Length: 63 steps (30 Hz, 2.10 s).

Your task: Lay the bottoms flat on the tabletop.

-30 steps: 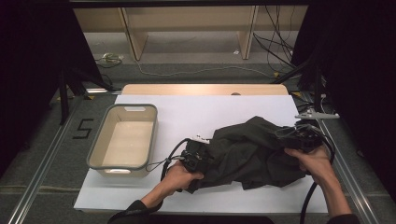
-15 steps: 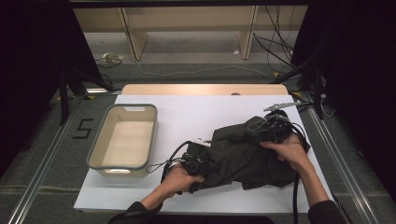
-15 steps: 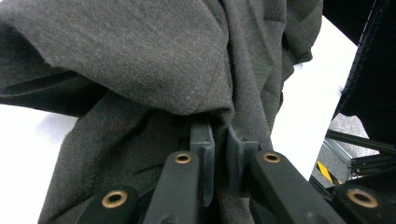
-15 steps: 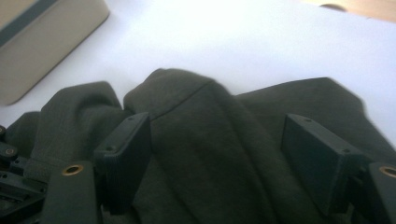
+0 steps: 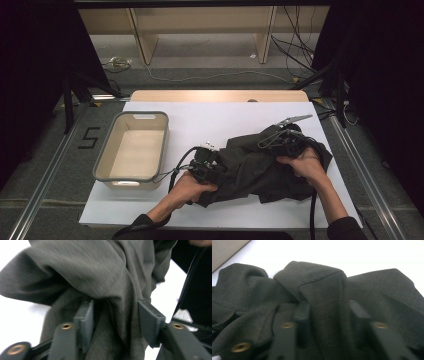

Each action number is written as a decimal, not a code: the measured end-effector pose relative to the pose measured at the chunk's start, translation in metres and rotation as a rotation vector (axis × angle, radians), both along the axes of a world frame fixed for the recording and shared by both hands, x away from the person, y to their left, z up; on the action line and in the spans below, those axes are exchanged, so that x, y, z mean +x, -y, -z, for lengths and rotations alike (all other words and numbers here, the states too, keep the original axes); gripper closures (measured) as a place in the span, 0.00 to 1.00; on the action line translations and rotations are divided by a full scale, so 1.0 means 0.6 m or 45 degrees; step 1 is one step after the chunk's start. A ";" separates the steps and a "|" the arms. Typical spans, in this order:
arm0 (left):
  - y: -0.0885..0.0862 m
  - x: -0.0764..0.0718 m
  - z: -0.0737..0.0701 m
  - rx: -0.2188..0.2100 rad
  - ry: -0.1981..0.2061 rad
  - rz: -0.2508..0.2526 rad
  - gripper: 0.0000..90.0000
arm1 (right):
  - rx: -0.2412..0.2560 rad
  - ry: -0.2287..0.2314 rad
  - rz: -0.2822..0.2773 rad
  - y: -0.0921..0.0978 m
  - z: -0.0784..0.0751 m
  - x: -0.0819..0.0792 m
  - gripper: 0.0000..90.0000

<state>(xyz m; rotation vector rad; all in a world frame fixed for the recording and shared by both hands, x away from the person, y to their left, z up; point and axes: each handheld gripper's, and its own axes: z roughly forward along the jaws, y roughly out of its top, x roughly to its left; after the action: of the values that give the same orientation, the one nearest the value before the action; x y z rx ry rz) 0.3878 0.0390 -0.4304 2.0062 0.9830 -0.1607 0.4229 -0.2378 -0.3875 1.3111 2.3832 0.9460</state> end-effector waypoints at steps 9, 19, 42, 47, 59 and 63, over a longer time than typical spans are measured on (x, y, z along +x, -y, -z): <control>-0.012 0.011 -0.026 -0.040 0.076 -0.059 0.95 | 0.032 0.093 0.033 0.012 -0.044 0.006 0.93; -0.080 0.037 -0.081 -0.098 0.166 -0.235 0.96 | 0.180 0.224 0.281 0.091 -0.116 0.036 0.93; -0.122 0.100 -0.093 -0.156 0.164 -0.473 0.95 | 0.203 0.224 0.487 0.163 -0.109 0.050 0.92; -0.111 0.109 -0.080 -0.146 0.145 -0.503 0.93 | 0.219 0.213 0.508 0.172 -0.101 0.056 0.90; -0.107 0.111 -0.034 0.007 -0.008 -0.431 0.46 | 0.217 0.113 0.555 0.196 -0.048 0.043 0.45; -0.104 0.105 -0.030 0.067 -0.004 -0.418 0.41 | 0.225 0.096 0.527 0.203 -0.035 0.029 0.41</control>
<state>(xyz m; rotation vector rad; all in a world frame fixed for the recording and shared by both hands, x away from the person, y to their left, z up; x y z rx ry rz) 0.4507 0.1015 -0.4124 1.8609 1.3131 0.0418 0.4403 -0.3594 -0.3666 1.7107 1.8973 1.0688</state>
